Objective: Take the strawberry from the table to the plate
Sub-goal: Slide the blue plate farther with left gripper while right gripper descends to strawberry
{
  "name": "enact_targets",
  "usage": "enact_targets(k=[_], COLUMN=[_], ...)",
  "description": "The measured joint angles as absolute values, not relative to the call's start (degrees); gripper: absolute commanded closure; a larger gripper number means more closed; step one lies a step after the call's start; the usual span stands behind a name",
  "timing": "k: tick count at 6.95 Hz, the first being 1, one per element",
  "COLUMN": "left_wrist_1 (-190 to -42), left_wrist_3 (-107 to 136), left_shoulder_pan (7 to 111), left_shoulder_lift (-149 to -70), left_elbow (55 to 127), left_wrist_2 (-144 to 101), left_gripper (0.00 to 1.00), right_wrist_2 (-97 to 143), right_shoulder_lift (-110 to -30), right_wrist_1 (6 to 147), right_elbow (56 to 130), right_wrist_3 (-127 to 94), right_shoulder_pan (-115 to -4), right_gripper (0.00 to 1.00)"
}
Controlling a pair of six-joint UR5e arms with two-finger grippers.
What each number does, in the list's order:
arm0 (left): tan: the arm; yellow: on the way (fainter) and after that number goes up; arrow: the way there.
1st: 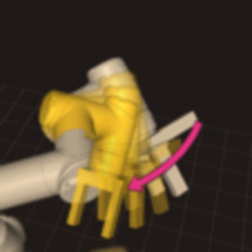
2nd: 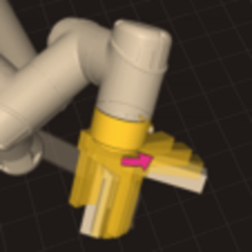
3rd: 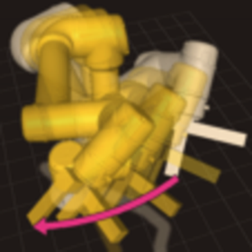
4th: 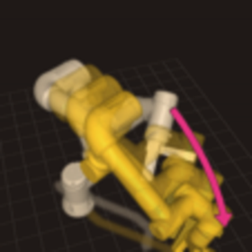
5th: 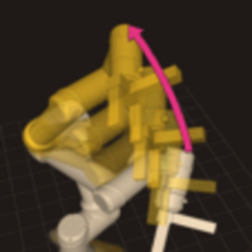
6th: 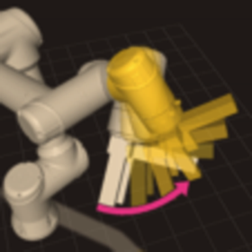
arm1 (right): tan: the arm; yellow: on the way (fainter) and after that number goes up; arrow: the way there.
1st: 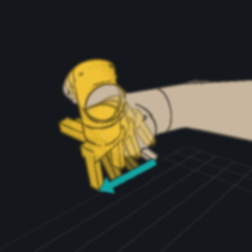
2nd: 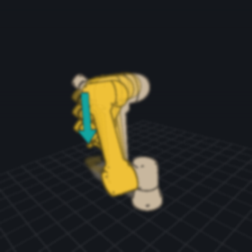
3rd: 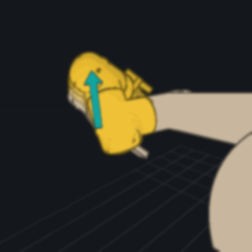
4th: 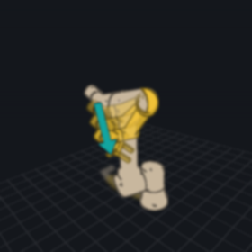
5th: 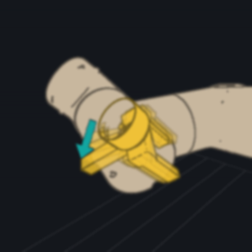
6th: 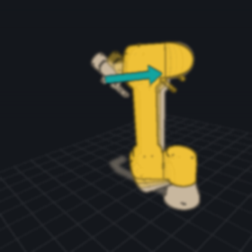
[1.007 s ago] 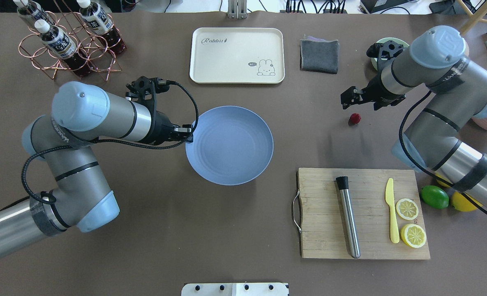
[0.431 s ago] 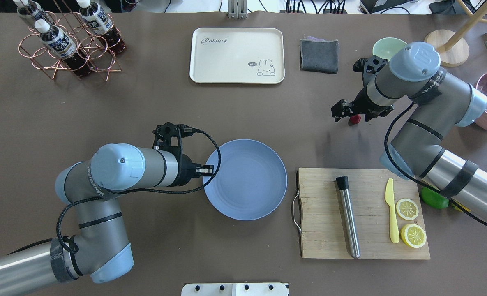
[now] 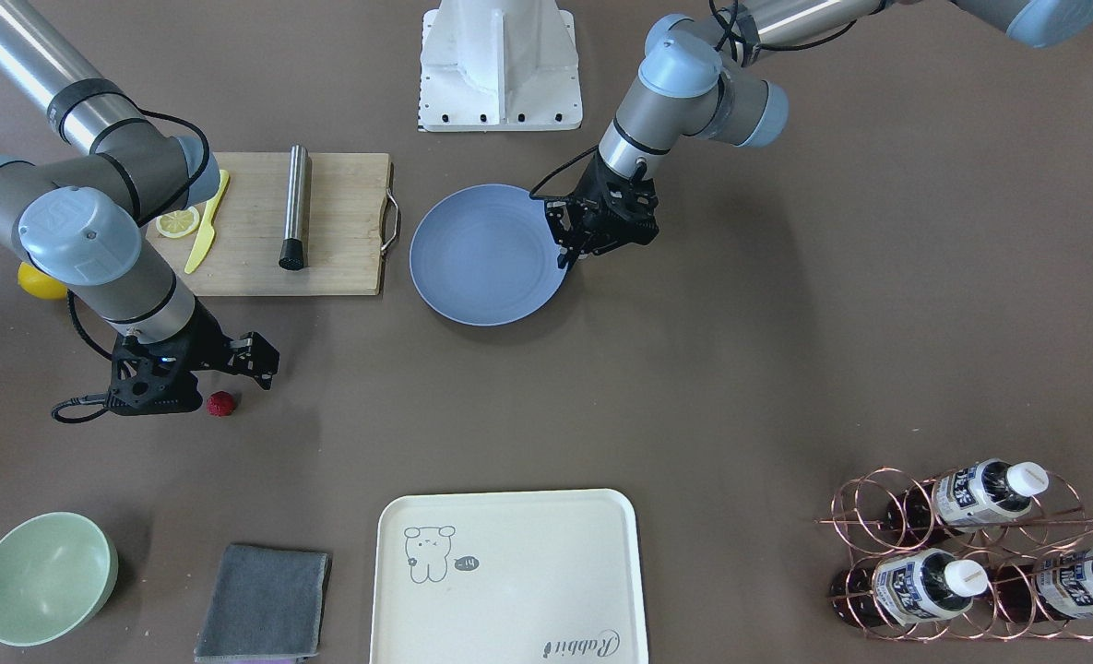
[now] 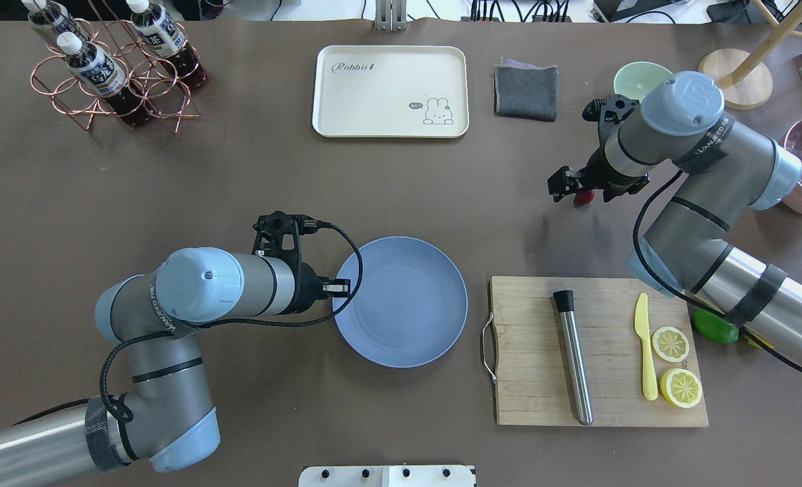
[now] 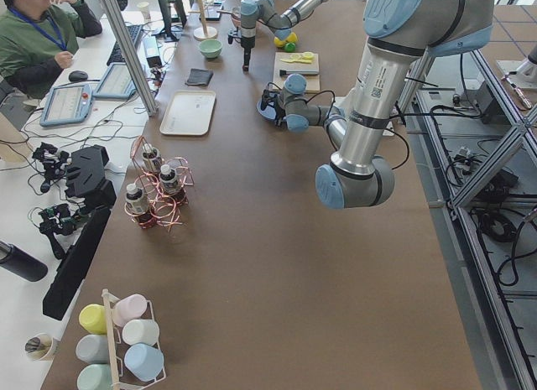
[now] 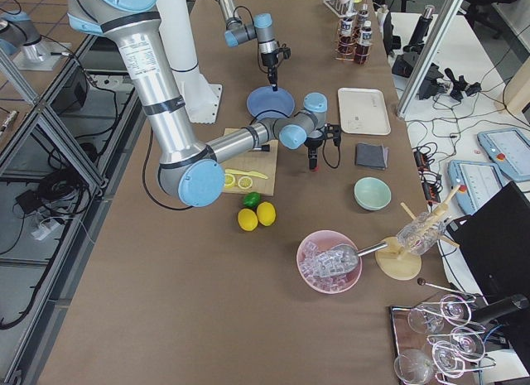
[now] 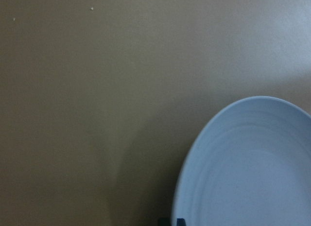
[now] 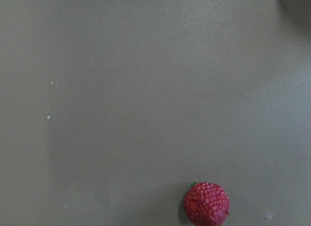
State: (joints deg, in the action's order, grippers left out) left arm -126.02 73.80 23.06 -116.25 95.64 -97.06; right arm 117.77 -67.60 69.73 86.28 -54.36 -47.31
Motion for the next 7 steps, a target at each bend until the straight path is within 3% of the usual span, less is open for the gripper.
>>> enact_targets(k=[2,3,5,6,7], left_wrist_1=[-126.03,-126.03,-126.04,-126.03,-126.04], left_wrist_3=[73.69,73.66,73.50,73.38,73.33], left_shoulder_pan=[23.03,23.03,23.10,23.16,23.18], left_shoulder_lift=[-116.20,-116.19,-116.11,-116.08,-116.09], left_elbow=[95.20,95.21,95.29,95.38,95.47], left_wrist_2=[-97.03,-97.03,-97.03,-97.03,-97.03], left_gripper=[1.00,1.00,1.00,1.00,0.01], right_wrist_2=[117.63,117.56,117.46,117.37,117.22], right_shoulder_lift=[-67.52,-67.48,-67.37,-67.35,-67.33], right_wrist_1=[69.67,69.68,69.70,69.70,69.69], right_elbow=[84.77,84.32,84.06,84.05,84.03], right_wrist_3=[-52.96,-52.43,-52.27,-52.24,-52.17], right_shoulder_pan=[-47.38,-47.45,-47.61,-47.75,-47.90], right_gripper=[0.06,0.28,0.93,1.00,1.00])
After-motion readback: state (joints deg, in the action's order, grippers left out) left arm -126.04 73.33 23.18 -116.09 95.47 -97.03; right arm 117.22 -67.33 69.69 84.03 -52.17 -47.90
